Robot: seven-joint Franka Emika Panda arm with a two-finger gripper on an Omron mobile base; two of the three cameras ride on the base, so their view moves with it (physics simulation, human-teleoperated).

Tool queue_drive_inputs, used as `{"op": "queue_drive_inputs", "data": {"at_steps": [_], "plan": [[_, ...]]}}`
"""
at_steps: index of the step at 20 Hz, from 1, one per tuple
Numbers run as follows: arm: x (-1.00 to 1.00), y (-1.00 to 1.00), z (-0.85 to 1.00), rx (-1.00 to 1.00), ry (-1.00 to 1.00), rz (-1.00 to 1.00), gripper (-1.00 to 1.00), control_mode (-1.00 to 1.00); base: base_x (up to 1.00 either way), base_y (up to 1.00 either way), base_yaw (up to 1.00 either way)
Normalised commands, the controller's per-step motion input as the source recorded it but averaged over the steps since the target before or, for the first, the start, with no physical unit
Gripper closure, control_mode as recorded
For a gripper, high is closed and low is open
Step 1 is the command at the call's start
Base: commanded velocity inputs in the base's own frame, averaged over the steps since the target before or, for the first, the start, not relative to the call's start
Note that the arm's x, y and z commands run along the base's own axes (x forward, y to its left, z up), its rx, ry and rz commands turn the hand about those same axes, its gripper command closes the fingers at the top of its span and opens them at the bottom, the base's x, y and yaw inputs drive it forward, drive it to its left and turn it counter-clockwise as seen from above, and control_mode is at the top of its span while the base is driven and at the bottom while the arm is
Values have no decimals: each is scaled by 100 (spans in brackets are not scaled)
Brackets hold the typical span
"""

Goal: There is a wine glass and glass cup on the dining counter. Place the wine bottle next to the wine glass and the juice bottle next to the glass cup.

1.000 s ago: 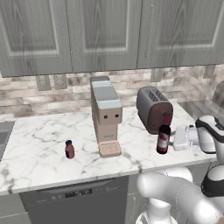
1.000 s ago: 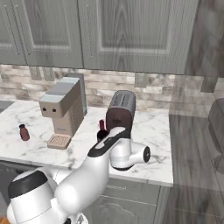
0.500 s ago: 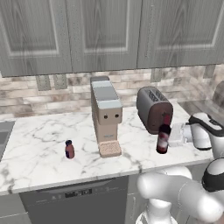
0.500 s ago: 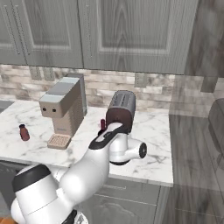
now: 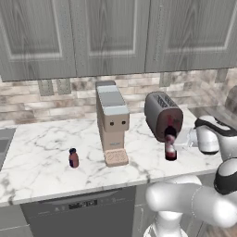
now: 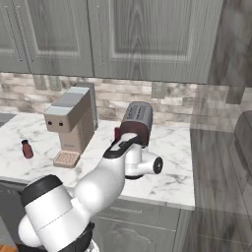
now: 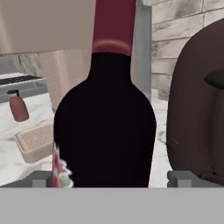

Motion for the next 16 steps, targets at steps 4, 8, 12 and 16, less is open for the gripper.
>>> {"op": "queue_drive_inputs", "data": {"at_steps": [4,8,12,16], "plan": [[8,3,0,2,0,-7,100,-100,0,0,0],[-3,0,1,2,0,-5,100,-100,0,0,0],[-15,0,10,2,0,-3,100,-100,0,0,0],[-33,5,34,7,1,0,100,-100,0,0,0]]}}
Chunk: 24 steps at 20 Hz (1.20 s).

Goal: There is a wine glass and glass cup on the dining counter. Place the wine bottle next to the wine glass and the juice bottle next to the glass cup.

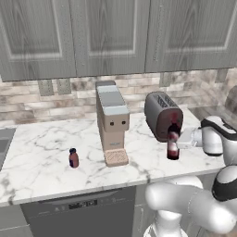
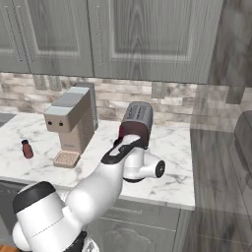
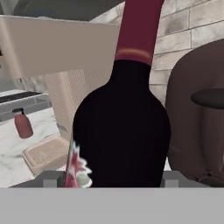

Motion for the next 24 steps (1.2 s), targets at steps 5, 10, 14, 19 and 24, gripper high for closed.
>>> {"op": "queue_drive_inputs", "data": {"at_steps": [5,10,14,19,24], "plan": [[-40,22,51,0,3,1,100,-100,0,0,0],[-32,28,54,0,3,3,100,-100,0,0,0],[-29,36,50,-4,0,2,100,-100,0,0,0],[-27,32,46,-2,0,0,100,-100,0,0,0],[-30,20,44,1,0,0,100,-100,0,0,0]]}}
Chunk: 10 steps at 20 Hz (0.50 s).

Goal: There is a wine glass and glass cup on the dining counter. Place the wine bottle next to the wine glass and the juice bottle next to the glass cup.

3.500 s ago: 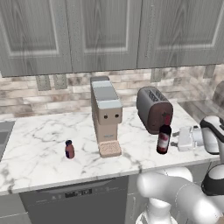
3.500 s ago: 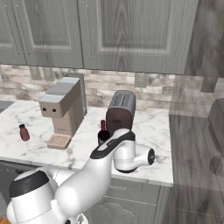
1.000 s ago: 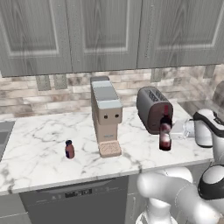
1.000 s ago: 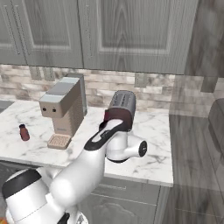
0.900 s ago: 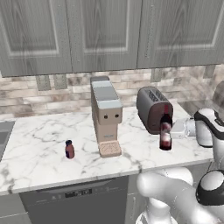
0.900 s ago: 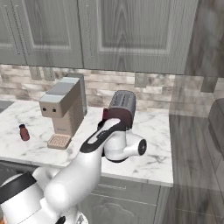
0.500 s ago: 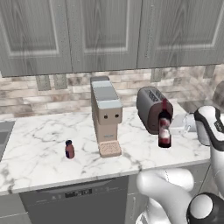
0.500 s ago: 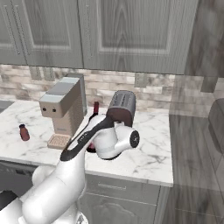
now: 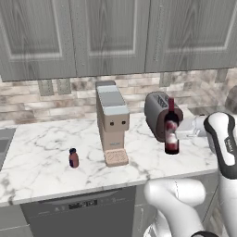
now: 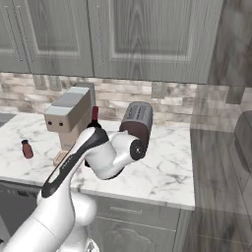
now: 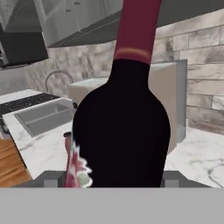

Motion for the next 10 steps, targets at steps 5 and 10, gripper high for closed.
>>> {"op": "queue_drive_inputs", "data": {"at_steps": [5,10], "plan": [[-19,16,37,3,0,1,100,-100,0,0,0],[-12,16,23,0,-6,7,100,-100,0,0,0]]}}
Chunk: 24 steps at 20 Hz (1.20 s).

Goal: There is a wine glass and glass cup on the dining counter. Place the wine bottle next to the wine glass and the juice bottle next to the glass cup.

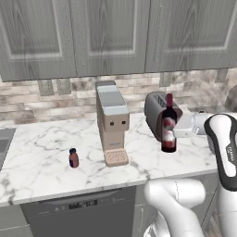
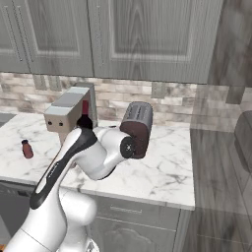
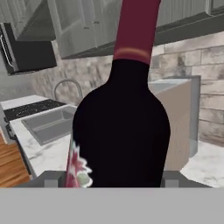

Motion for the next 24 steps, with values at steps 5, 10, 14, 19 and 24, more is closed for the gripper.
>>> {"op": "queue_drive_inputs", "data": {"at_steps": [5,10,14,19,24], "plan": [[-5,14,13,0,-9,6,100,-100,0,0,0],[0,19,9,0,-2,2,100,-100,0,0,0],[3,5,2,0,1,0,100,-100,0,0,0],[1,0,0,0,5,0,100,-100,0,0,0],[0,0,0,0,0,0,100,-100,0,0,0]]}}
